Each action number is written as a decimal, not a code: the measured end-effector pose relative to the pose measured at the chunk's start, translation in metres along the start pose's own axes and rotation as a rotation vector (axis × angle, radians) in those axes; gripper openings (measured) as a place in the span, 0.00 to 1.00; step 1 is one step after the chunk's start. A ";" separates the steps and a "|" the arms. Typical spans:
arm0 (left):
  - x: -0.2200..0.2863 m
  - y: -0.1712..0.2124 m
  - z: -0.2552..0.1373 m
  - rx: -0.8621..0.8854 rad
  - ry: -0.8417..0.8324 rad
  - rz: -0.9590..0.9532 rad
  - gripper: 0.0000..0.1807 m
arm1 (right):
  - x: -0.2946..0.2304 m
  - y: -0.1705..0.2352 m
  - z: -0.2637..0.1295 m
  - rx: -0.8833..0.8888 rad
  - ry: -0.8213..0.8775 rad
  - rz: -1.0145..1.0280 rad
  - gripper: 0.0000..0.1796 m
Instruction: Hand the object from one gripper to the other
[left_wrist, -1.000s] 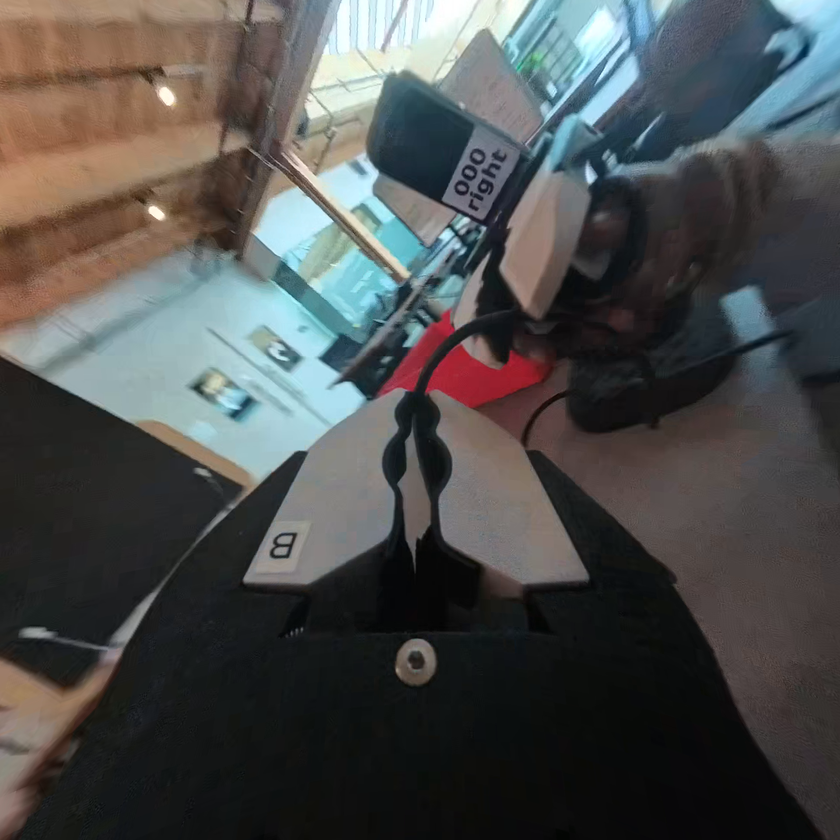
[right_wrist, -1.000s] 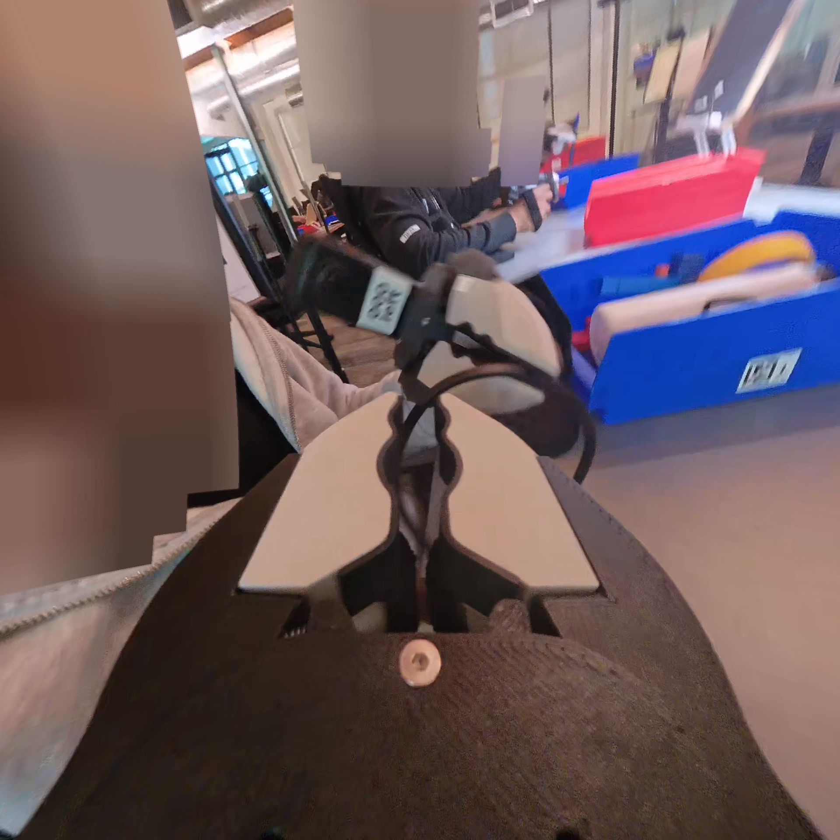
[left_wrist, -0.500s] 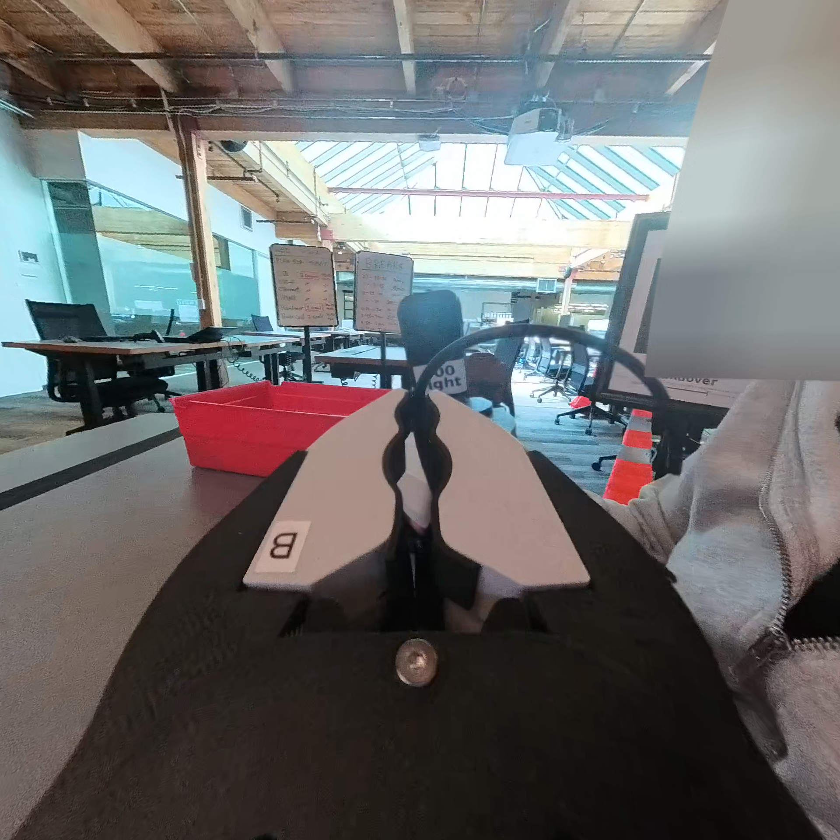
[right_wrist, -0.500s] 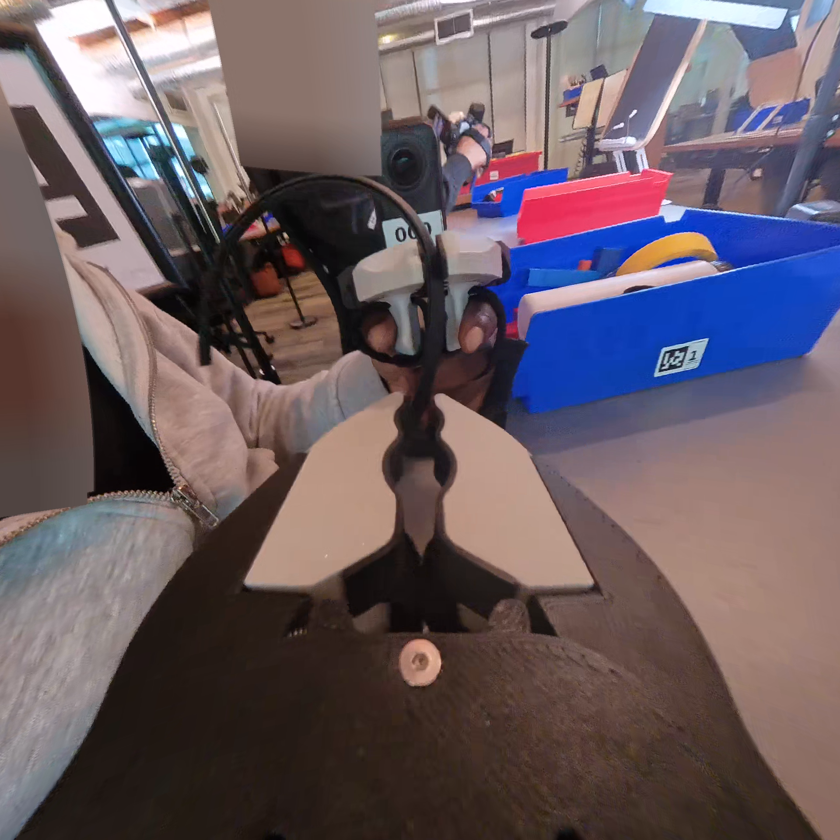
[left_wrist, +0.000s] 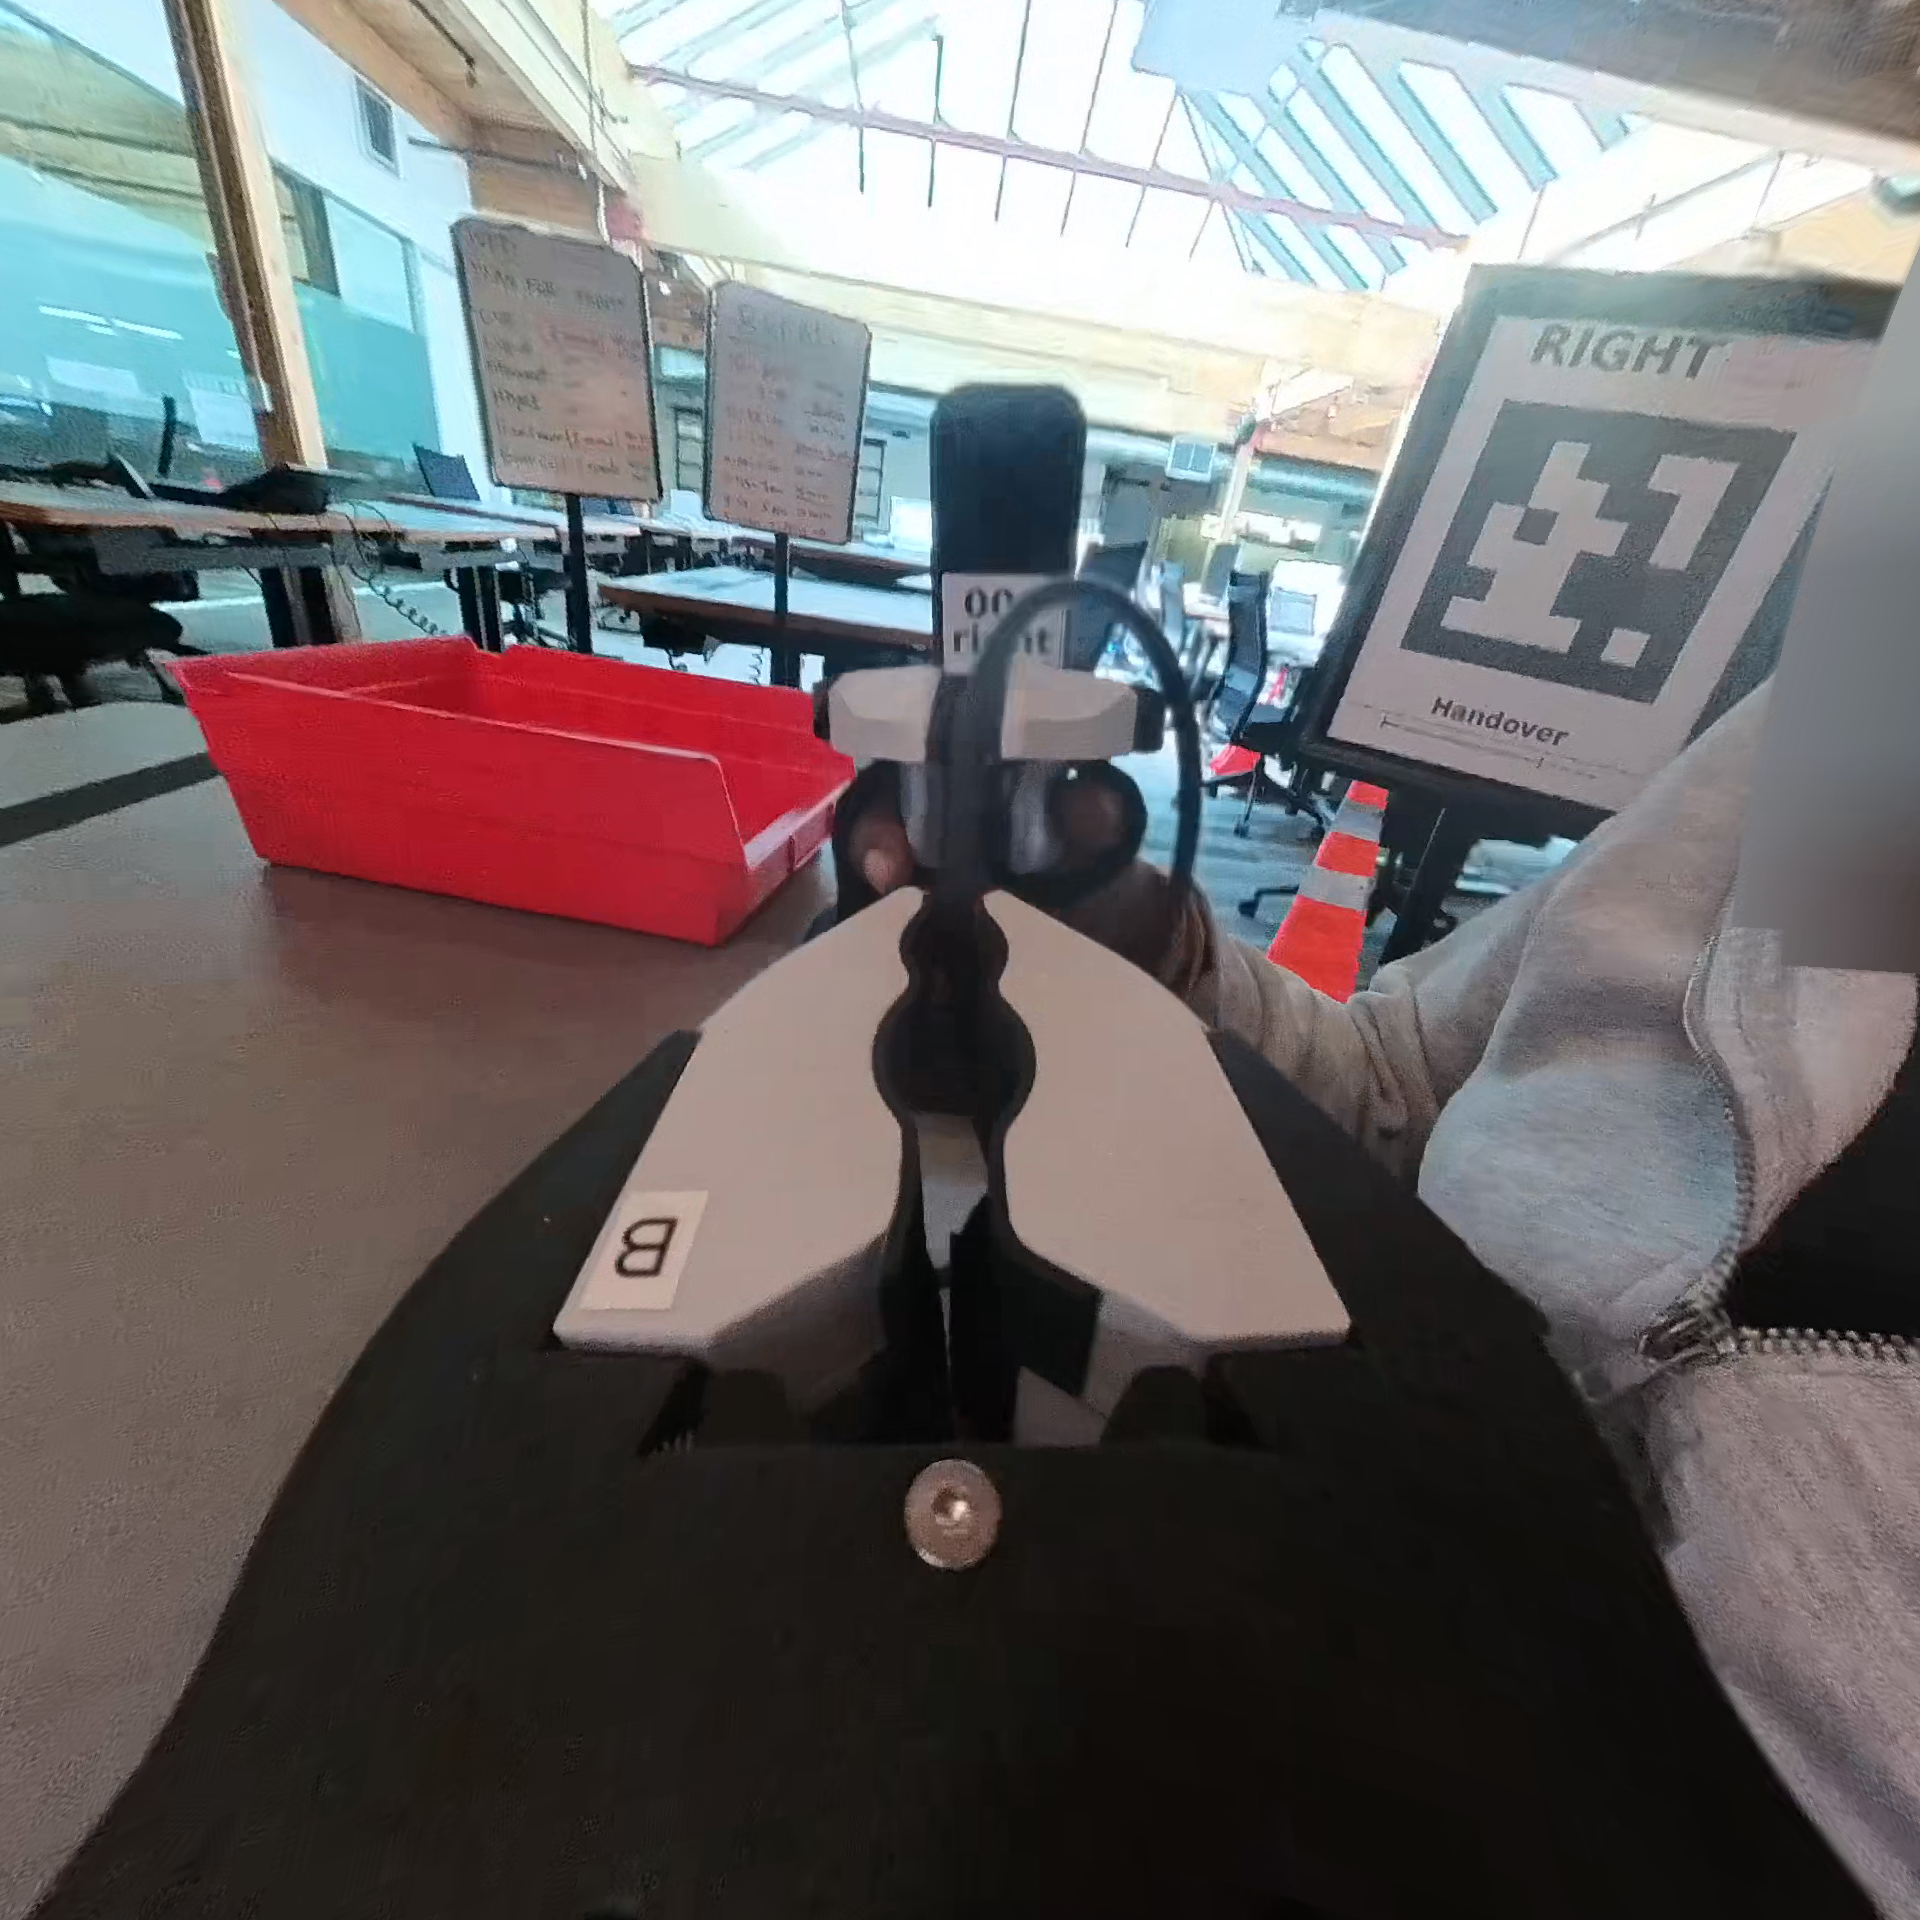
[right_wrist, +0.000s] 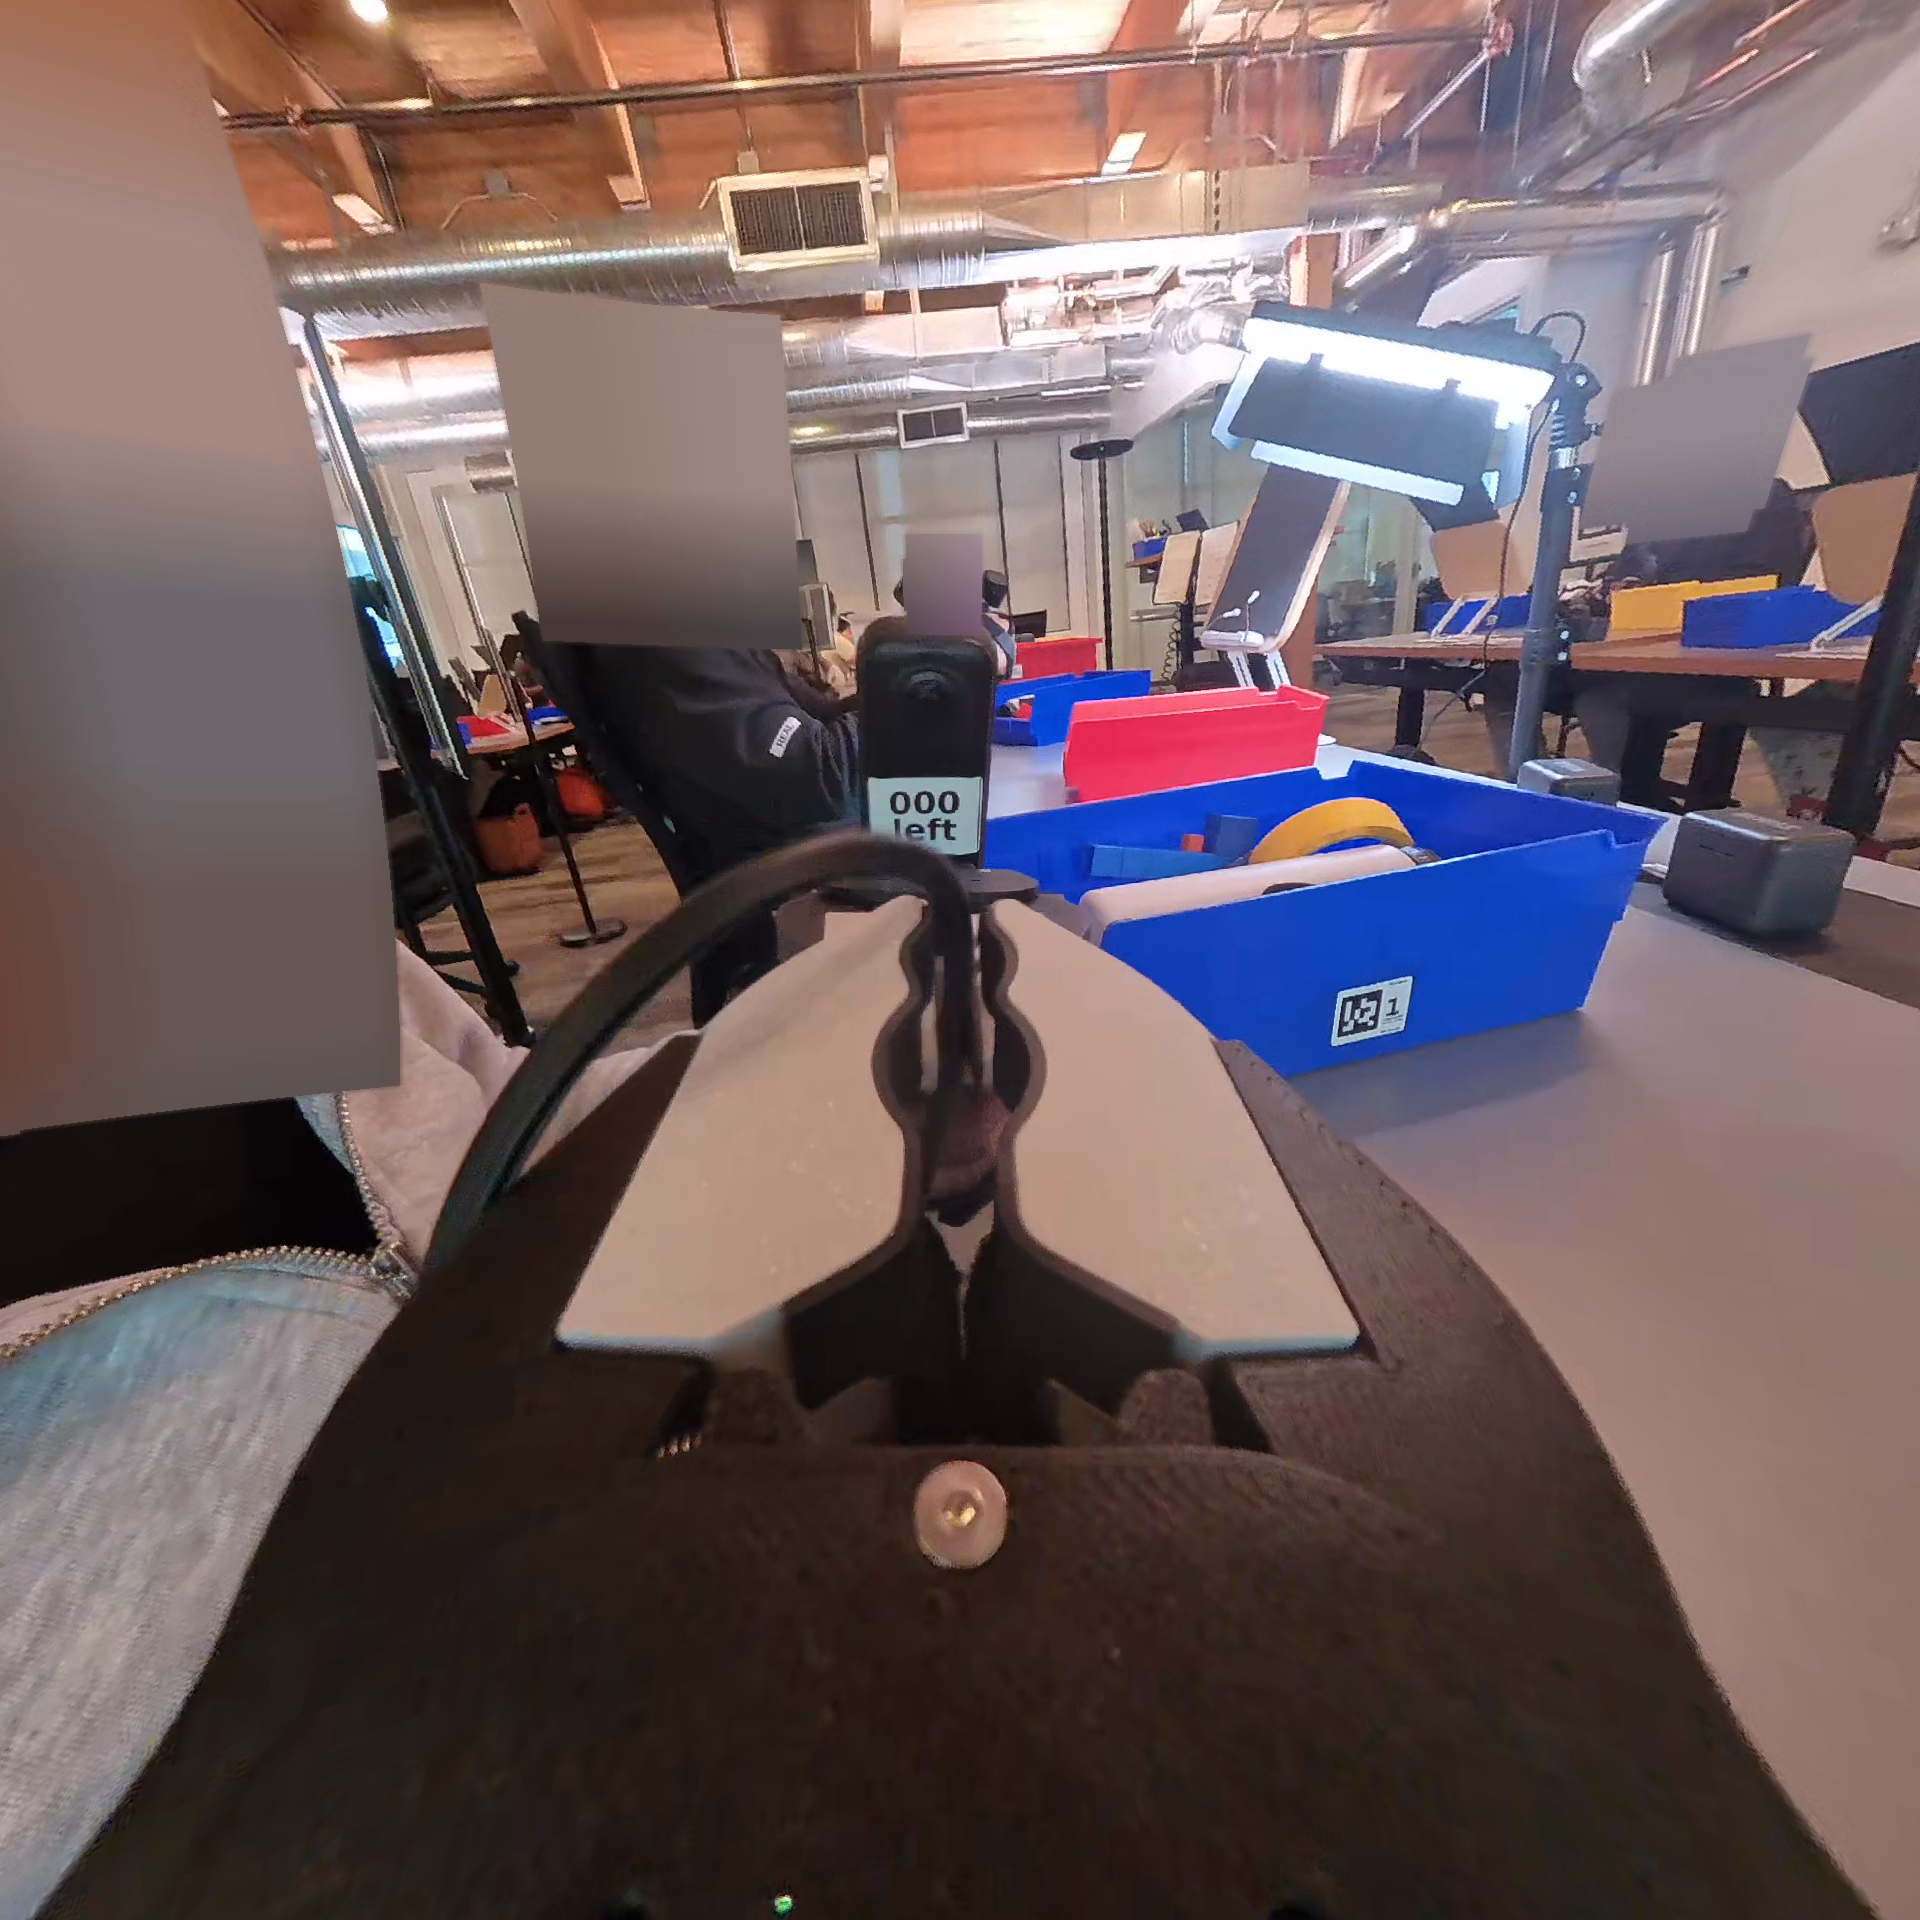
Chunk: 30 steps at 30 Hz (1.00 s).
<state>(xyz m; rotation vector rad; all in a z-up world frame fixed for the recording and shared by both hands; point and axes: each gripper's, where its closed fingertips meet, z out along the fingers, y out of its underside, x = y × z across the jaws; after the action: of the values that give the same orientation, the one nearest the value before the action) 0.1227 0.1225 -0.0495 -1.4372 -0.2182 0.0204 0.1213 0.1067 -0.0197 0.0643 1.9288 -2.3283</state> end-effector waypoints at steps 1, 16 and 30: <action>0.000 -0.007 -0.004 0.050 0.005 -0.015 0.03 | 0.000 0.000 0.000 0.004 0.000 0.008 0.10; -0.008 -0.018 -0.011 0.146 -0.017 -0.128 0.18 | -0.010 0.048 0.015 -0.209 -0.124 0.060 0.03; 0.007 0.022 0.007 -0.097 0.016 0.023 0.18 | -0.012 0.001 0.003 0.010 -0.071 0.004 0.03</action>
<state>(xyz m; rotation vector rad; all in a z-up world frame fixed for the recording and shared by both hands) 0.1312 0.1333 -0.0695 -1.5364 -0.1914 0.0168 0.1331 0.1044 -0.0191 -0.0138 1.8823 -2.3053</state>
